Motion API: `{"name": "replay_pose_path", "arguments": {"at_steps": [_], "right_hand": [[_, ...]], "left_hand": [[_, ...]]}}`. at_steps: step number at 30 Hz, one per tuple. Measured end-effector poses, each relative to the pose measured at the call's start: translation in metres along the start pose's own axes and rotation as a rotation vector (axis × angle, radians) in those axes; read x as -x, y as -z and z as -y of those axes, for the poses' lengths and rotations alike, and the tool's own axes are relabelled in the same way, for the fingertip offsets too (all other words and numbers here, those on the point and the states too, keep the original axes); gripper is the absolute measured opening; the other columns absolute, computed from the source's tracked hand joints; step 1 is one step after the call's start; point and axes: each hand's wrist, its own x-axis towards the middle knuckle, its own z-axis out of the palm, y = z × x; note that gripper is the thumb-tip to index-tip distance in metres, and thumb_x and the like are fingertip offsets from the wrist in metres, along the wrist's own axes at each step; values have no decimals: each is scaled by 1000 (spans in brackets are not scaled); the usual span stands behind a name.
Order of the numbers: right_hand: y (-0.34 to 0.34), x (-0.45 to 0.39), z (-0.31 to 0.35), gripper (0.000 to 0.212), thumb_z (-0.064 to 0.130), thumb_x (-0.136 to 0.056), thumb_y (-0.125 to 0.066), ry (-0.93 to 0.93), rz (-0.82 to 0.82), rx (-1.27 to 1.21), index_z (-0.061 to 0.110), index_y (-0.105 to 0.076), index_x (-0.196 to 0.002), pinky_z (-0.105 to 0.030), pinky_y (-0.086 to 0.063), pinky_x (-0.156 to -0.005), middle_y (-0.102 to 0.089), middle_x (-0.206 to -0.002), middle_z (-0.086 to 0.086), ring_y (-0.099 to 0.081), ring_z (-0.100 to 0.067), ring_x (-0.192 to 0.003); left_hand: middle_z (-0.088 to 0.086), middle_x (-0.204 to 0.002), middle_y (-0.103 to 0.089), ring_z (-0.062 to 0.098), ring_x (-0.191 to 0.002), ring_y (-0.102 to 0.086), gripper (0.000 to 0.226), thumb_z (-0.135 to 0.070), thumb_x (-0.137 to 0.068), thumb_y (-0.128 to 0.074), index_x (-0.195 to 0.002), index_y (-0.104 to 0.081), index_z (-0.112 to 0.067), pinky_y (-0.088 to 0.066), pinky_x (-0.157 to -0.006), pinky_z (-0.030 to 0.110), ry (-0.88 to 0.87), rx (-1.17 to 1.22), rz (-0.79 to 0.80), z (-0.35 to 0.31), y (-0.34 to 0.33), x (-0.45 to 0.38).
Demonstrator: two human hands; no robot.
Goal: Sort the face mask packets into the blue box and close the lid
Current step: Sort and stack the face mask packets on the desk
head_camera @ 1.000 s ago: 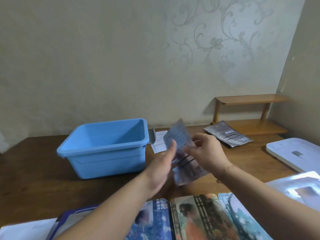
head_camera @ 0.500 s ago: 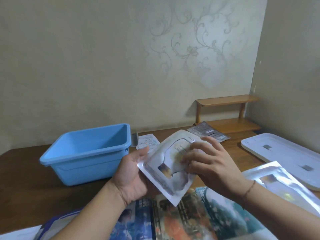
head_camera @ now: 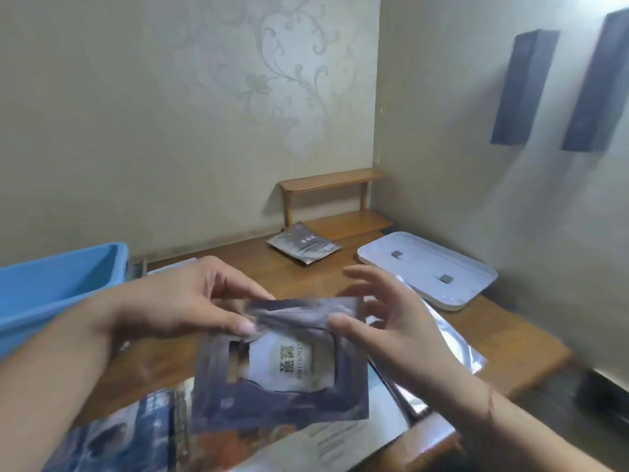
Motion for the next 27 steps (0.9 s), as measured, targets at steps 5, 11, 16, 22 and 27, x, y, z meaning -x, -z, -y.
{"name": "replay_pose_path", "arguments": {"at_steps": [5, 11, 16, 22, 27], "right_hand": [[35, 14, -7, 19, 2, -77, -77, -193, -251, -264, 15, -74, -90, -22, -47, -49, -75, -79, -6, -64, -12, -61], [78, 25, -39, 10, 3, -80, -75, -322, -505, -178, 12, -75, -82, -18, -43, -43, -69, -62, 1, -56, -11, -48], [103, 42, -68, 7, 31, -75, -77, -419, -408, 357, 38, -75, -75, -36, -58, -70, -72, -75, 22, -69, -8, -74], [100, 44, -92, 13, 41, -81, -69, -323, -317, 592, 40, -72, -93, -33, -47, -81, -65, -99, 22, -58, -9, -100], [83, 41, -90, 42, 56, -87, -54, -94, -262, 811, 26, -70, -111, -35, -44, -93, -62, -120, 8, -53, -18, -115]], "left_hand": [[11, -86, -72, 17, -64, -62, 35, -20, -79, -74, -112, -68, -16, -52, -56, 23, 50, 315, -416, 1, -31, -55], [1, -61, -64, 7, -41, -54, 17, -7, -91, -67, -108, -66, -7, -47, -41, 19, 176, 440, -494, 1, -73, -129], [-3, -84, -68, 10, -66, -57, 11, -21, -88, -71, -99, -73, -19, -42, -62, 22, 91, -191, -552, 5, -99, -174], [0, -125, -54, 25, -111, -52, 35, -29, -93, -49, -126, -57, -22, -46, -93, 39, 51, -931, -507, 16, -116, -173], [6, -158, -33, 22, -143, -31, 56, -35, -96, -36, -148, -40, -15, -27, -115, 42, -361, -954, -347, 6, -132, -194]]}}
